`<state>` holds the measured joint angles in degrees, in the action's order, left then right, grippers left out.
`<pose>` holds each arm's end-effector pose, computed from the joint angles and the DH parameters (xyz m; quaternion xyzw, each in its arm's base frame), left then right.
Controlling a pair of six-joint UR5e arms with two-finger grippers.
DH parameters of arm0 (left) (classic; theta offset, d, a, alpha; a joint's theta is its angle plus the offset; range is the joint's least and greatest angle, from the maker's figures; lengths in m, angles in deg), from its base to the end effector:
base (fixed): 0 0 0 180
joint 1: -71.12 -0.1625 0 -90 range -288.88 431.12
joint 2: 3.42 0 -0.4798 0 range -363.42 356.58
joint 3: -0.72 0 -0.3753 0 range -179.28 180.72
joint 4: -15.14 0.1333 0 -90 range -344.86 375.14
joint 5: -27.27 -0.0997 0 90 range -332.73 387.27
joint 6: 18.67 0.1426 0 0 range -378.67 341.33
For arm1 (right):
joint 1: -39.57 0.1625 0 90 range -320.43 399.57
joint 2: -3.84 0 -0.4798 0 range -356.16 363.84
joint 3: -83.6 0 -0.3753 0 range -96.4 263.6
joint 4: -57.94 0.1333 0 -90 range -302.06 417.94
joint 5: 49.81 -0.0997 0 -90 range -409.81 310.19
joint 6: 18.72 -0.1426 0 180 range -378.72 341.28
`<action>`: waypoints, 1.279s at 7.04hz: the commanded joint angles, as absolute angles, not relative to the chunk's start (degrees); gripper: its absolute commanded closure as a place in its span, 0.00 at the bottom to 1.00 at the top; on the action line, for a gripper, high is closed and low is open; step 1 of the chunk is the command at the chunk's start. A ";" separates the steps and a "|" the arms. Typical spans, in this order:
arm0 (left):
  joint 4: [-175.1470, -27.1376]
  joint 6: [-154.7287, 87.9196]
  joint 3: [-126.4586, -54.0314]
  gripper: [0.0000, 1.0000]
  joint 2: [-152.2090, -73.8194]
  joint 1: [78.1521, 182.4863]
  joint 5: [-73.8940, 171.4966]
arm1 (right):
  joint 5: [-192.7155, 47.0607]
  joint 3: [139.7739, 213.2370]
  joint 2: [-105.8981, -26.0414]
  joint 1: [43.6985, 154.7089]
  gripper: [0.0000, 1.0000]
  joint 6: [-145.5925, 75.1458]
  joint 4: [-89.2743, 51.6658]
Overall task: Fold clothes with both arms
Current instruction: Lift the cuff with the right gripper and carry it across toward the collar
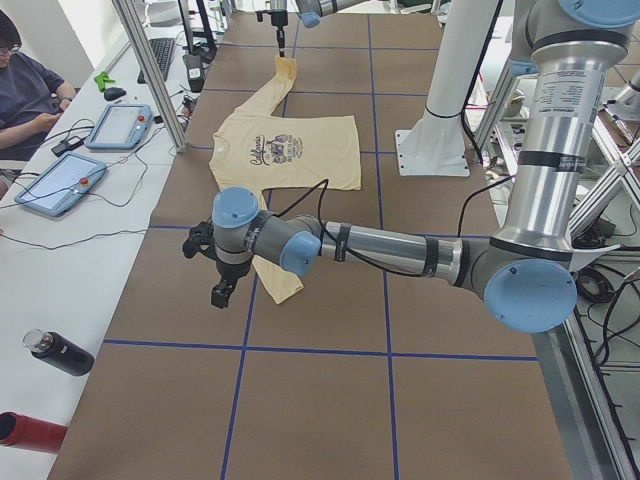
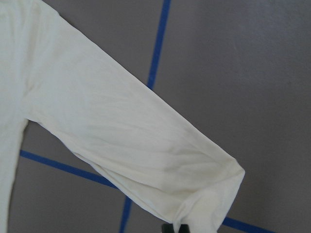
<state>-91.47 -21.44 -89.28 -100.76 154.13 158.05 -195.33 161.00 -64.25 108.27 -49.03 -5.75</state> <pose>0.0293 -0.5691 0.6486 0.1648 0.3561 0.1060 0.9137 -0.2314 -0.6369 0.5545 0.0506 -0.5170 -0.0758 0.8511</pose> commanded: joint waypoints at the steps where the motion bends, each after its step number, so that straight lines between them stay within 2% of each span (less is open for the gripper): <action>1: -91.47 -23.41 -89.28 0.00 -101.24 154.18 158.05 | -195.62 161.91 -56.32 104.81 1.00 -59.81 -5.78; 4: -91.48 -25.44 -89.19 0.00 -101.24 154.18 158.05 | -195.44 161.30 -44.54 101.81 1.00 -64.68 -6.04; 5: -91.47 -25.44 -89.01 0.00 -101.16 154.27 157.96 | -195.09 159.03 -39.19 99.80 1.00 -64.69 -6.04; 7: -91.47 -25.44 -88.31 0.00 -100.98 154.44 157.96 | -187.42 146.85 -24.96 92.70 1.00 -64.78 -6.04; 9: -91.56 -26.49 -86.38 0.00 -101.42 154.44 157.96 | -175.63 136.83 -17.30 86.80 1.00 -64.78 -5.69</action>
